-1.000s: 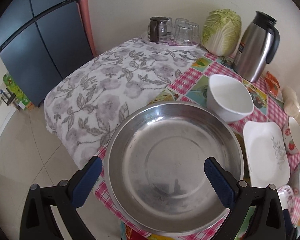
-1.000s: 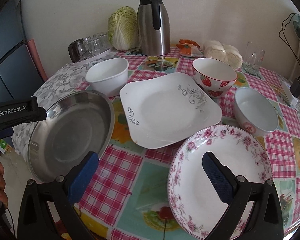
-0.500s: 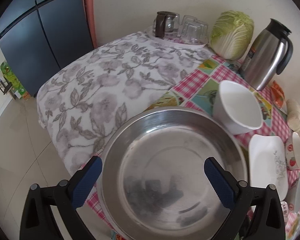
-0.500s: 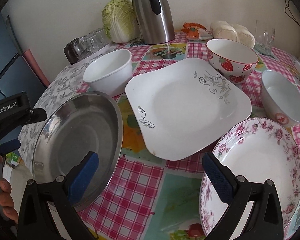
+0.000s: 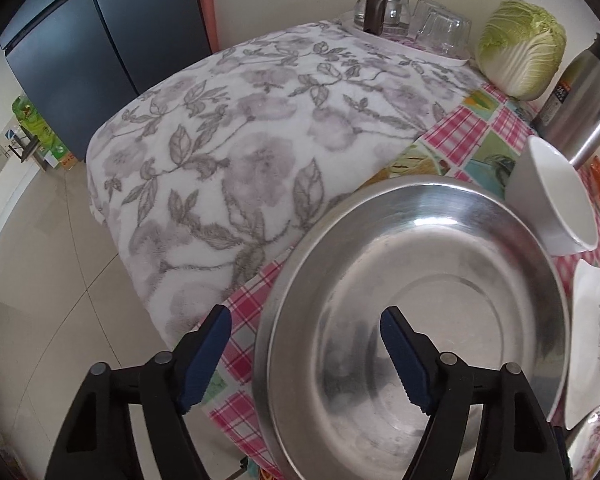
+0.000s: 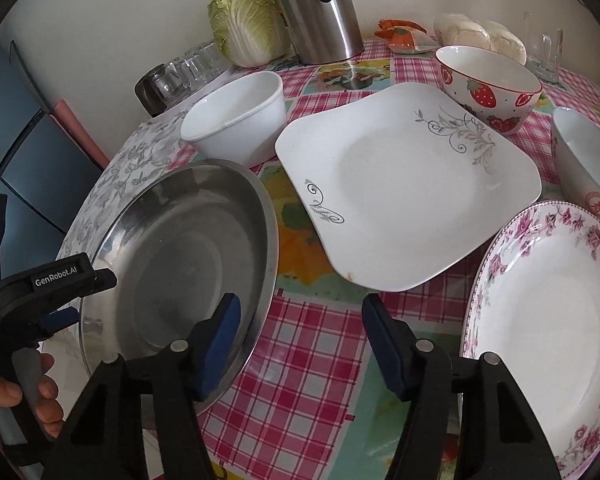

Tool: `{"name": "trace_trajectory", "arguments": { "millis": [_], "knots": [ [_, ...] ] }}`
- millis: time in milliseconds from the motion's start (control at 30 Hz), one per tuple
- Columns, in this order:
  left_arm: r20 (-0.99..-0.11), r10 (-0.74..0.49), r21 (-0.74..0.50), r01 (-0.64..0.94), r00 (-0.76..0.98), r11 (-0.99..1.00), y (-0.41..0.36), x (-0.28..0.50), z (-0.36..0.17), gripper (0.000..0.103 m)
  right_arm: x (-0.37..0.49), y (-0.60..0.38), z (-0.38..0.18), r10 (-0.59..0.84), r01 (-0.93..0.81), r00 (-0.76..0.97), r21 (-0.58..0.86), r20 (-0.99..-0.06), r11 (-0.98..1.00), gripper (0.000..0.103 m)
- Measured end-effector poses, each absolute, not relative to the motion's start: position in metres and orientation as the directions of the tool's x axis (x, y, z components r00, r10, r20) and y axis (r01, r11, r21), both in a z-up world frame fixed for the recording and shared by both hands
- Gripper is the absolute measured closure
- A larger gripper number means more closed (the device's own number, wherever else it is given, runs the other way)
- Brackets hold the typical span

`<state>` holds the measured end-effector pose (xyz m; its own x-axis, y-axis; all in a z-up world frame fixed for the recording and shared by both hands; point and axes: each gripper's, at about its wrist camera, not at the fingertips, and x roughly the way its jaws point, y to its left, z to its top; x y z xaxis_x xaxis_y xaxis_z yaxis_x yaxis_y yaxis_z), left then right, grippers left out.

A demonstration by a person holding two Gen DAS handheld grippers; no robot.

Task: Organize plates and bowls
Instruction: 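Move the left tool to the steel basin rim and close on it, then lift the steel basin with the left tool toward the white bowls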

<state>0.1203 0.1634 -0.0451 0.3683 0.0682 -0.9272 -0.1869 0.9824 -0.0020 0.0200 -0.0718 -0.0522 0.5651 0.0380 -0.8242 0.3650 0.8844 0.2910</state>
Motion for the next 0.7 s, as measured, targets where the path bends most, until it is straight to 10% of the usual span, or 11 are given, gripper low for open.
{"name": "trace_trajectory", "arguments": {
  "millis": [700],
  "knots": [
    [-0.926,0.0,-0.065,-0.159,0.378,0.985,0.175,0.126,-0.059,0.068,0.026,-0.049,-0.05,0.13,0.237,0.577,0.317,-0.807,0.918,0.085]
  ]
}}
